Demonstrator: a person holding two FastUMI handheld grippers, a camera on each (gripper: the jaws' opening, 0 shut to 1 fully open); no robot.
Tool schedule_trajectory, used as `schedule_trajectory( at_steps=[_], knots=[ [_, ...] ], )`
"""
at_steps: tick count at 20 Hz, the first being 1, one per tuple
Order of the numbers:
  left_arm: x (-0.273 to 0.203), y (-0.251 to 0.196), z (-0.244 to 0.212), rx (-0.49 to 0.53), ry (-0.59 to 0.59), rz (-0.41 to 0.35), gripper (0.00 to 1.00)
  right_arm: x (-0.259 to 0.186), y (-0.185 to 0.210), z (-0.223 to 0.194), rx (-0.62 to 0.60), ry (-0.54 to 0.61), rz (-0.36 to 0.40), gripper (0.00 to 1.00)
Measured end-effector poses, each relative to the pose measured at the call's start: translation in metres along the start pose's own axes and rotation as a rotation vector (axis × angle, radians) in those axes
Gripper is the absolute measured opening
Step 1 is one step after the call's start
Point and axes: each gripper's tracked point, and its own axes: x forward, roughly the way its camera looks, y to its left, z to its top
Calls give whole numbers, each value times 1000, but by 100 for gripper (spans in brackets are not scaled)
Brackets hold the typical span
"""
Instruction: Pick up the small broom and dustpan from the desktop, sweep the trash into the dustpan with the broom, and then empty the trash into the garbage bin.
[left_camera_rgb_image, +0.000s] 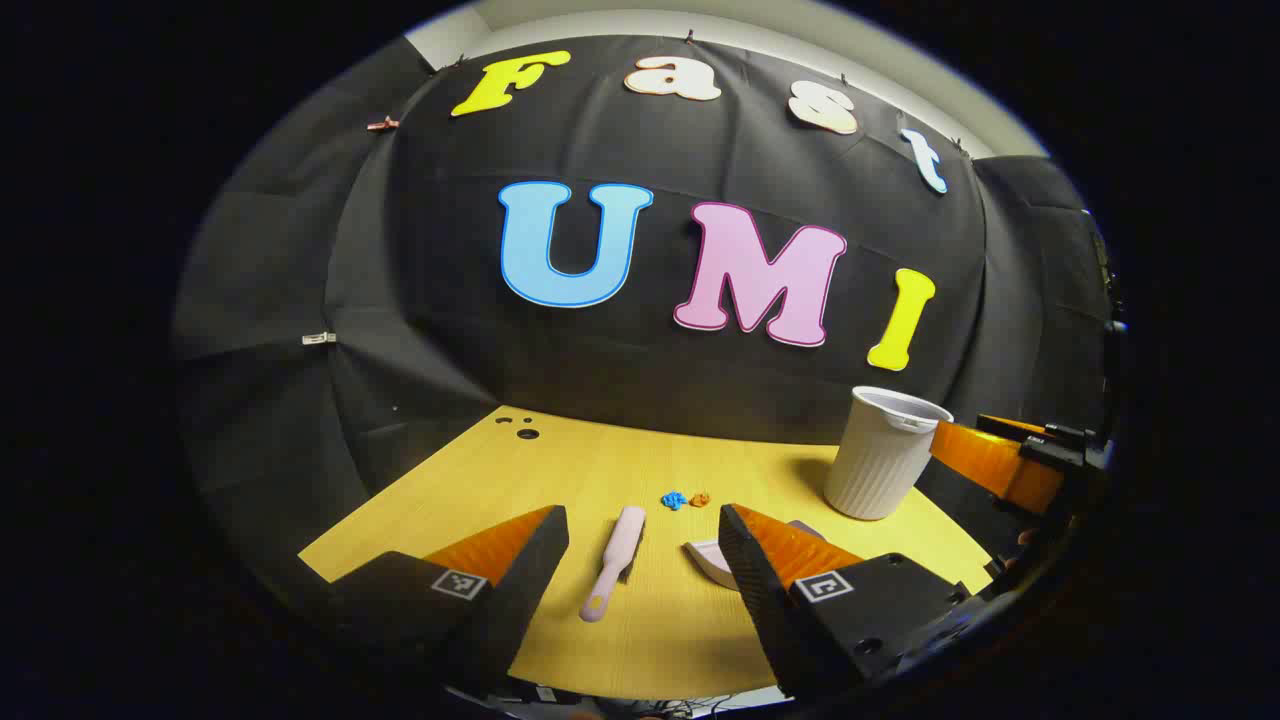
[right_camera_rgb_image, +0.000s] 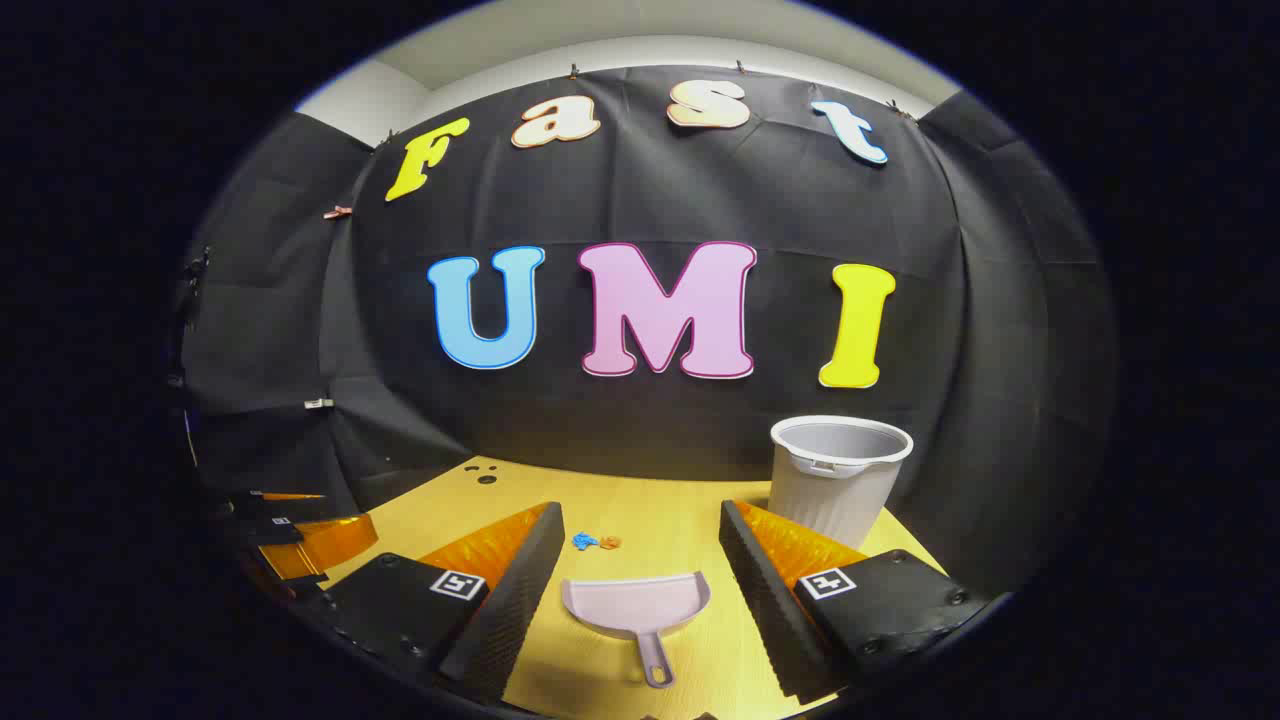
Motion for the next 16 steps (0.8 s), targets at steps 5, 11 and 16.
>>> schedule_trajectory(
  at_steps=[5, 11, 16],
  knots=[
    [16, 4, -9, 17, 43, 8, 96, 9, -14, -13, 56, 46, -46, 98],
    [27, 17, -20, -5, 88, 1, 96, 16, 0, -16, 39, 66, -8, 96],
    [42, 39, -30, -8, 156, 13, 96, 29, 8, -19, 46, 69, 15, 97]
  ],
)
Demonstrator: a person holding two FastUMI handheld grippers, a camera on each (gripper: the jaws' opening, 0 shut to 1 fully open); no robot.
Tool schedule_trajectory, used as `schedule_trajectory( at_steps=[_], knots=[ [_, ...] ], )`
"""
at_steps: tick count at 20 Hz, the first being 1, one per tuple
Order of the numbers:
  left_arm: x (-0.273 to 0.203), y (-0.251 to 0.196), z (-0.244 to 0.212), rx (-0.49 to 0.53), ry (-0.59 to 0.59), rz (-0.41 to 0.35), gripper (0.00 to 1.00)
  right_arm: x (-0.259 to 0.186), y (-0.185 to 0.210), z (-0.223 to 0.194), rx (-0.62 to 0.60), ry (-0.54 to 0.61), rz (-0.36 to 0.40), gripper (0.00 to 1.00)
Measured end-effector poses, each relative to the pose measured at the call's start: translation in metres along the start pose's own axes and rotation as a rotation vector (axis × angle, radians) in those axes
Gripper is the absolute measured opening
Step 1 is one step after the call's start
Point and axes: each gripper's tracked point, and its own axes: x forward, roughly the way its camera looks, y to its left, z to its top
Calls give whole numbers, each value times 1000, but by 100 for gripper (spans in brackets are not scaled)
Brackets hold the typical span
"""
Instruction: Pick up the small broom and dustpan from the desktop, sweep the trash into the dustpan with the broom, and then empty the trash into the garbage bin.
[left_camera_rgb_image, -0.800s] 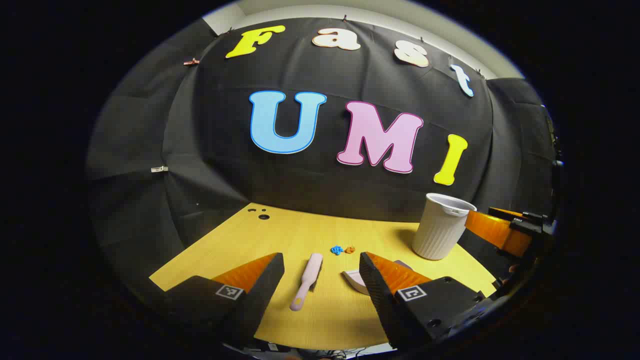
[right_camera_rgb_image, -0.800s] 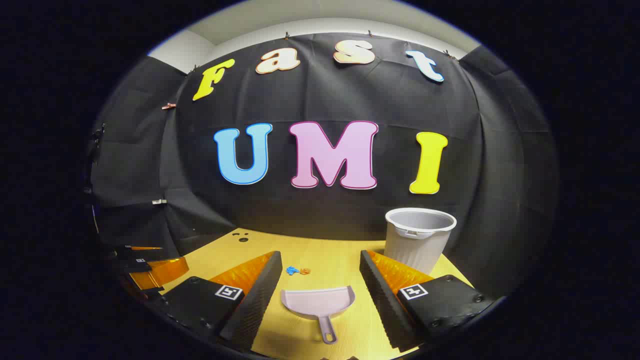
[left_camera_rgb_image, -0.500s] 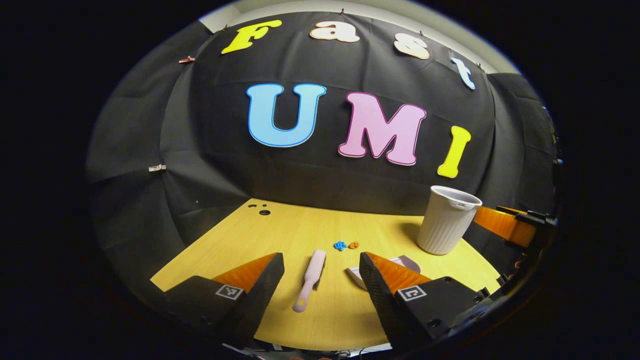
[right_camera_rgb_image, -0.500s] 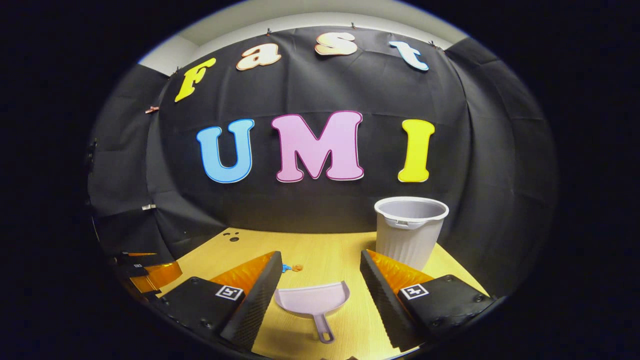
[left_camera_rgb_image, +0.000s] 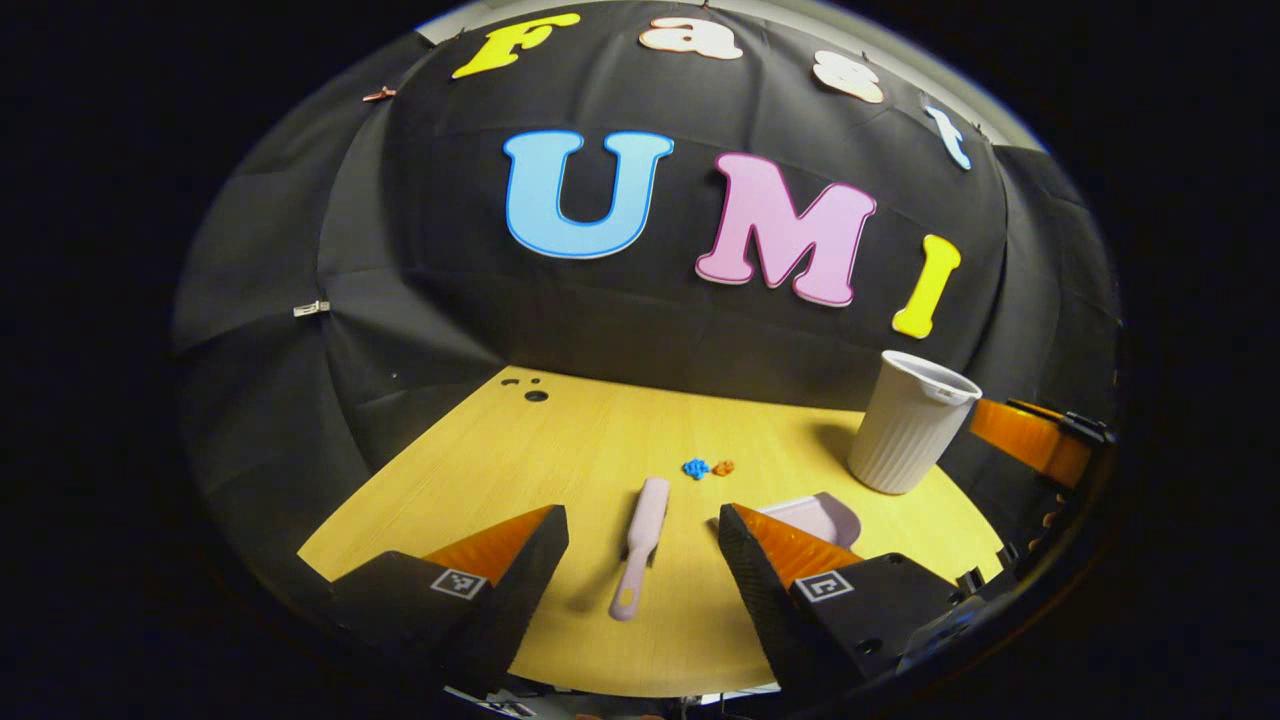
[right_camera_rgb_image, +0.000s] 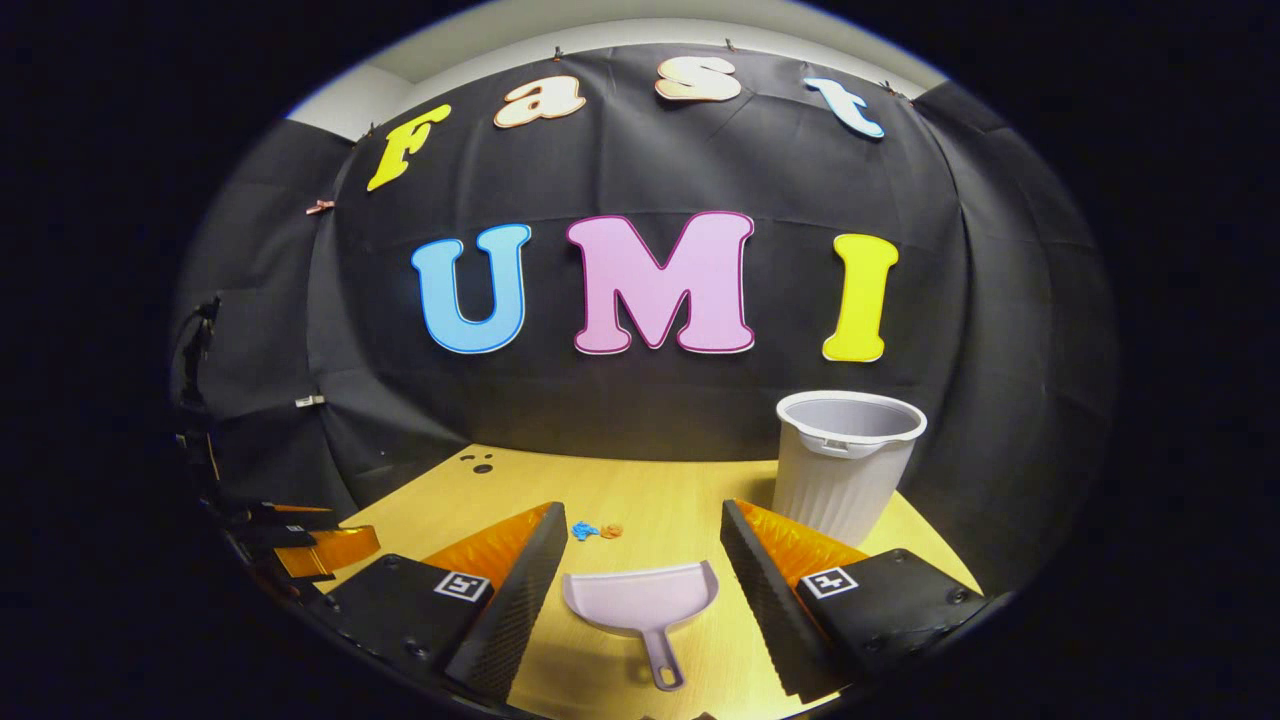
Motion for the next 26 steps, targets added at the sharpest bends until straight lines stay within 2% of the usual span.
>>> schedule_trajectory(
  at_steps=[5, 9, 15, 21, 26],
  knots=[
    [27, 7, -20, 1, 110, -27, 96, 14, -4, -11, 0, 33, -1, 96],
    [60, 3, -38, 16, 211, -42, 96, 27, -16, -41, 6, 143, -30, 96],
    [108, -12, -90, 81, 455, -91, 96, 37, -36, -68, 41, 213, -54, 96],
    [150, -6, -132, 153, 621, -96, 96, 38, -46, -94, 58, 279, -48, 96],
    [169, 5, -160, 221, 756, -73, 92, 39, -62, -119, 134, 366, -86, 99]
  ],
)
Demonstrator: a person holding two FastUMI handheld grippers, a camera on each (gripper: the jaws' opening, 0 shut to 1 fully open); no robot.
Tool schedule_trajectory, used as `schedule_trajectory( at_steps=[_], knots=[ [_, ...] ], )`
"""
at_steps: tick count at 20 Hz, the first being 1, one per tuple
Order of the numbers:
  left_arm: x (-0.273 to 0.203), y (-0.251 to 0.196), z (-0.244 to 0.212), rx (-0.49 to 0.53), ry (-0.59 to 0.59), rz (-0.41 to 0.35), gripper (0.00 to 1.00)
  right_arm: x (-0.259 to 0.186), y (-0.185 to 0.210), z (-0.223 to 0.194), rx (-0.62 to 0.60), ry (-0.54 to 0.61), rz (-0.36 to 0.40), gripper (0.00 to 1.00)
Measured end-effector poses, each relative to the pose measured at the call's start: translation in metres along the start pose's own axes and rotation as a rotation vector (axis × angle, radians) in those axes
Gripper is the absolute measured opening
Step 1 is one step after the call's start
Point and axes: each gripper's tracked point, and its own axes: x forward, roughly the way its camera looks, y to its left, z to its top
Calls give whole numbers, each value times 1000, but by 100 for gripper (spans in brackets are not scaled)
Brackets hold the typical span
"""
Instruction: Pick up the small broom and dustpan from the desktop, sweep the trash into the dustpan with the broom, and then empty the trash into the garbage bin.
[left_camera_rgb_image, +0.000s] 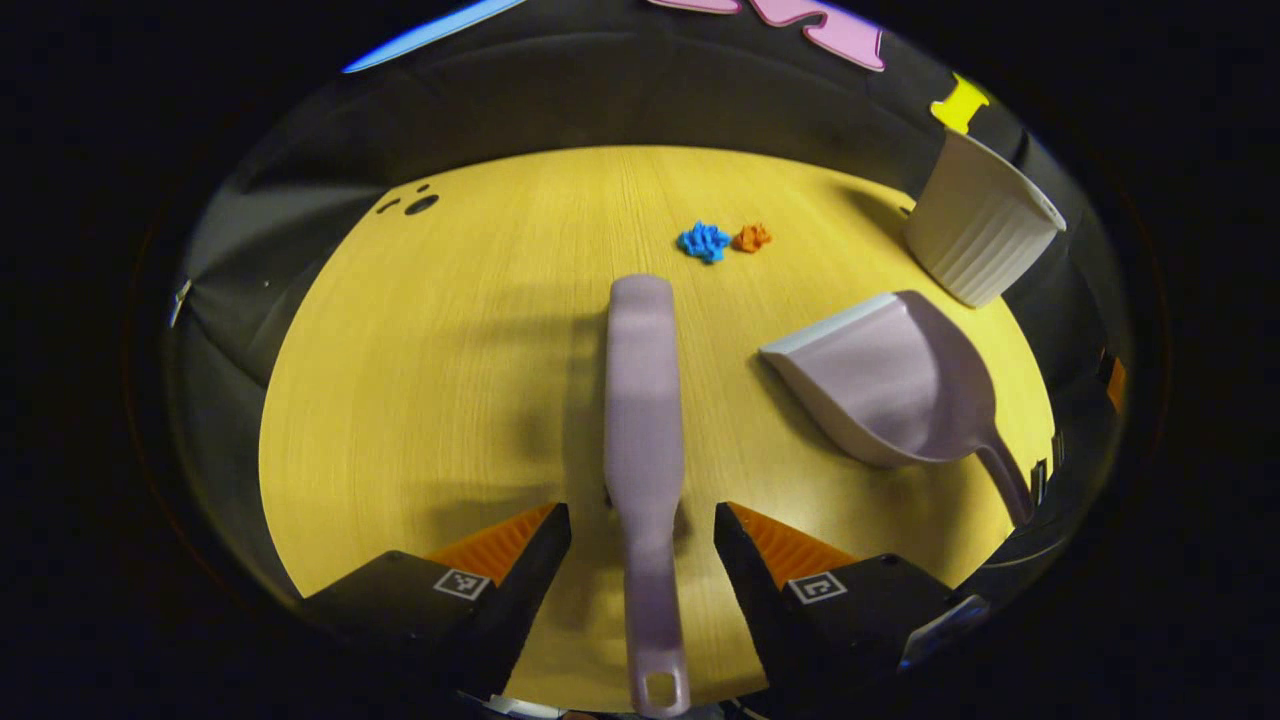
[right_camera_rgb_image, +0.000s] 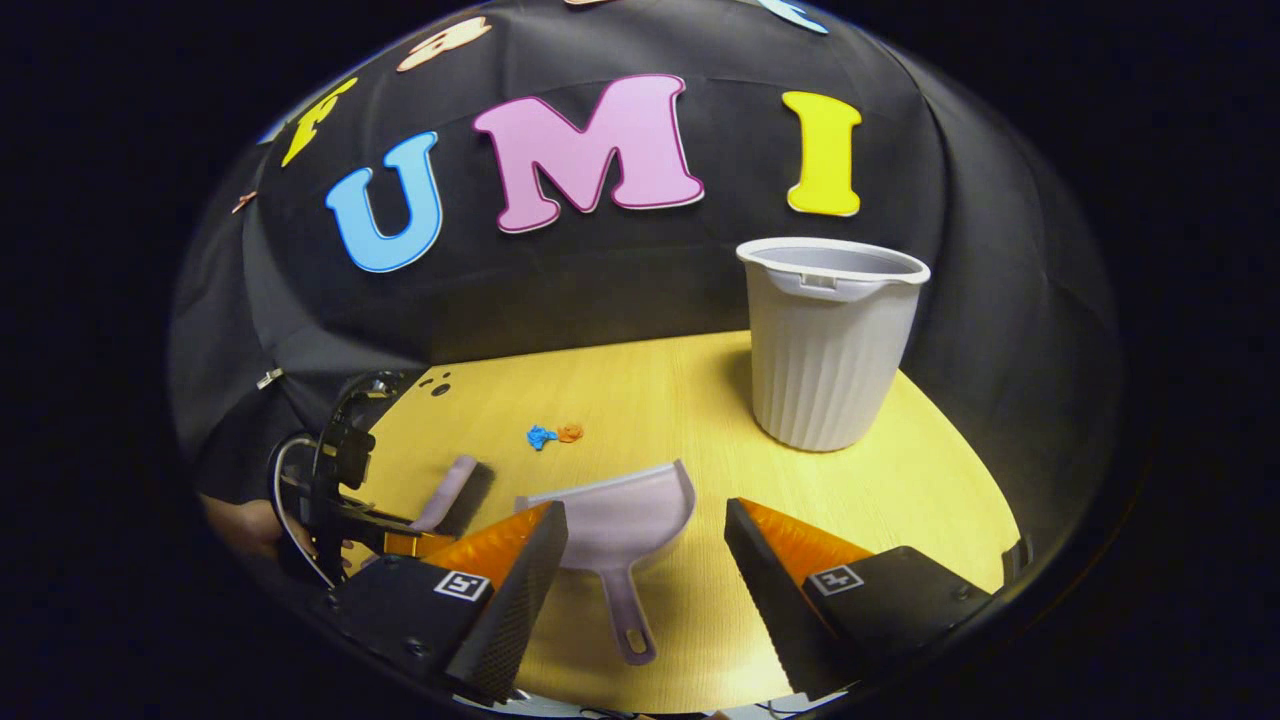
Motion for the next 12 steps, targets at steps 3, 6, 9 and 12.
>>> schedule_trajectory(
  at_steps=[3, 6, 9, 12],
  knots=[
    [12, 3, -4, 1, 46, 20, 92, 1, -5, -3, 10, 11, -5, 99],
    [18, 1, 1, 25, 49, 19, 80, 3, -8, -7, 11, 28, -7, 99],
    [19, -7, 4, 49, 47, 12, 65, 6, -3, -13, 10, 51, 6, 99],
    [16, -8, 8, 27, 2, 13, 36, 10, -3, -27, 8, 109, 7, 99]
  ],
)
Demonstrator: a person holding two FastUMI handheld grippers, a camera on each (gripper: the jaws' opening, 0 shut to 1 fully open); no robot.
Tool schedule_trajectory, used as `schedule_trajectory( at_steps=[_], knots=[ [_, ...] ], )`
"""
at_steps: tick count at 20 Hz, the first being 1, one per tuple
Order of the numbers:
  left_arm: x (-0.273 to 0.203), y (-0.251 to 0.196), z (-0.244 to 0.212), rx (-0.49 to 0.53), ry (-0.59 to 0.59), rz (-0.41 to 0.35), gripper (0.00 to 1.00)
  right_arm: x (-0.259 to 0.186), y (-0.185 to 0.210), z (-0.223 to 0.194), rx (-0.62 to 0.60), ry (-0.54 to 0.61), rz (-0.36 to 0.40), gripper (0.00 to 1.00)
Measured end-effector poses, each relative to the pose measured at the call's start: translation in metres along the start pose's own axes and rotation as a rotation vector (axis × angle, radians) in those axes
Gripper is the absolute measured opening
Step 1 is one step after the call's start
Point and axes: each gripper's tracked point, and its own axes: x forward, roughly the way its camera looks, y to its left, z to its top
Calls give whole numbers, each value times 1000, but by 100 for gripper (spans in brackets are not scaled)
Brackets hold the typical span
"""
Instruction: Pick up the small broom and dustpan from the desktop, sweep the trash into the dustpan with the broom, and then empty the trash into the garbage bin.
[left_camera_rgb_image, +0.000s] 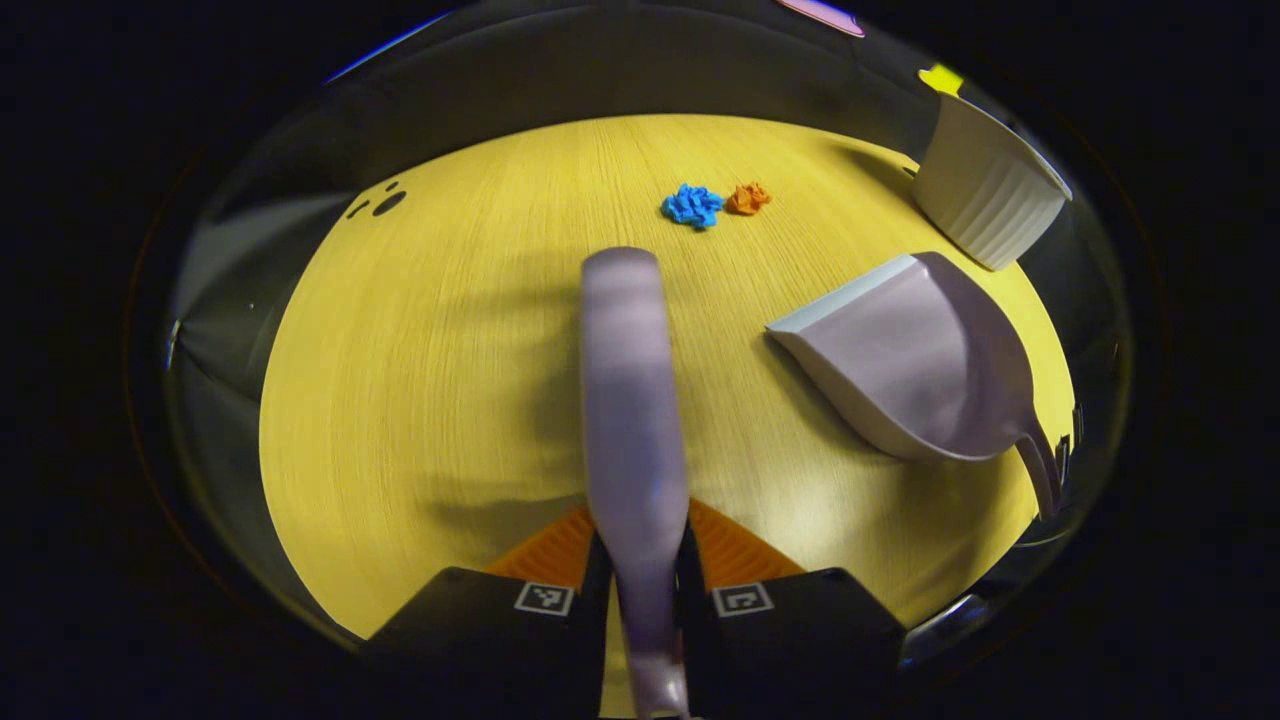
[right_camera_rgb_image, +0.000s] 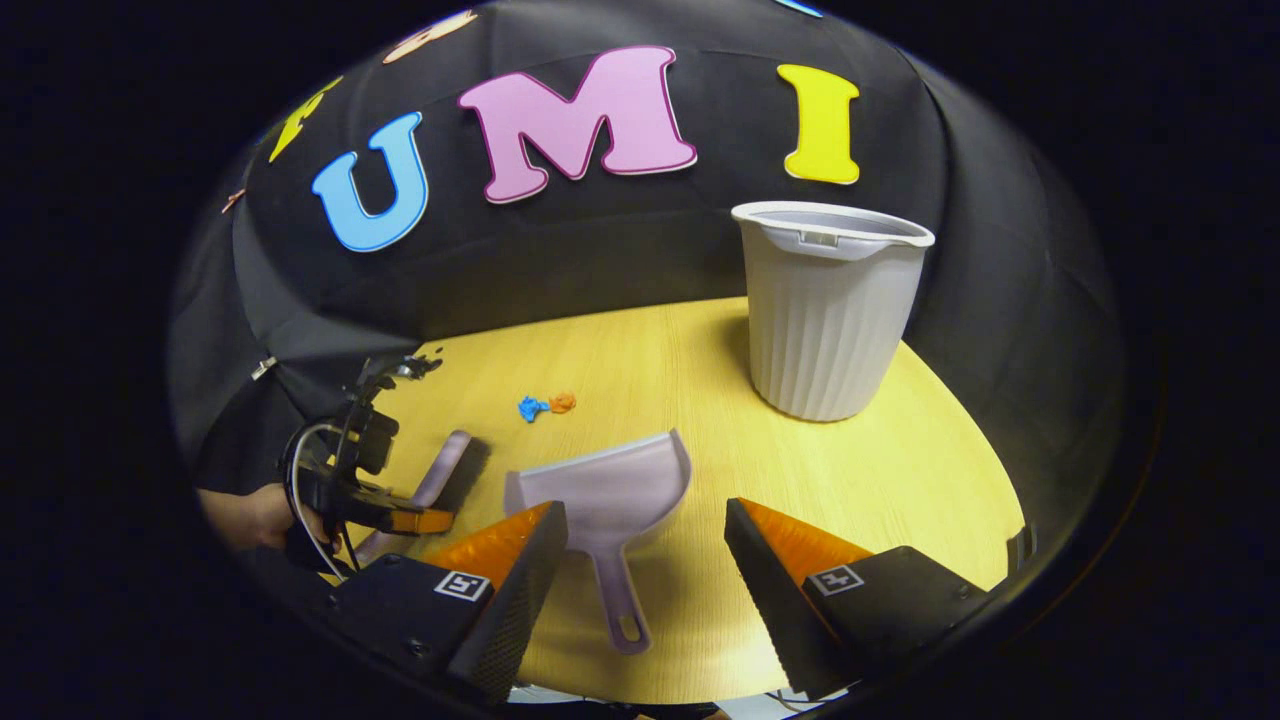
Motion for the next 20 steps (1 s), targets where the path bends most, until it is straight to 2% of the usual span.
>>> schedule_trajectory(
  at_steps=[1, 7, 13, 17, 20],
  knots=[
    [3, 2, -2, -17, -20, -1, 31, 2, 1, -6, 8, 21, 4, 99],
    [-6, 2, -7, -135, -137, -56, 25, 16, 14, -30, -4, 138, 34, 99],
    [-54, 20, -15, -195, -250, -67, 24, 32, 36, -56, -10, 271, 93, 99],
    [-90, 45, -17, -188, -286, -31, 24, 56, 25, -79, -85, 345, 56, 99],
    [-108, 55, -12, -220, -303, -27, 24, 78, 20, -102, -92, 408, 24, 99]
  ],
)
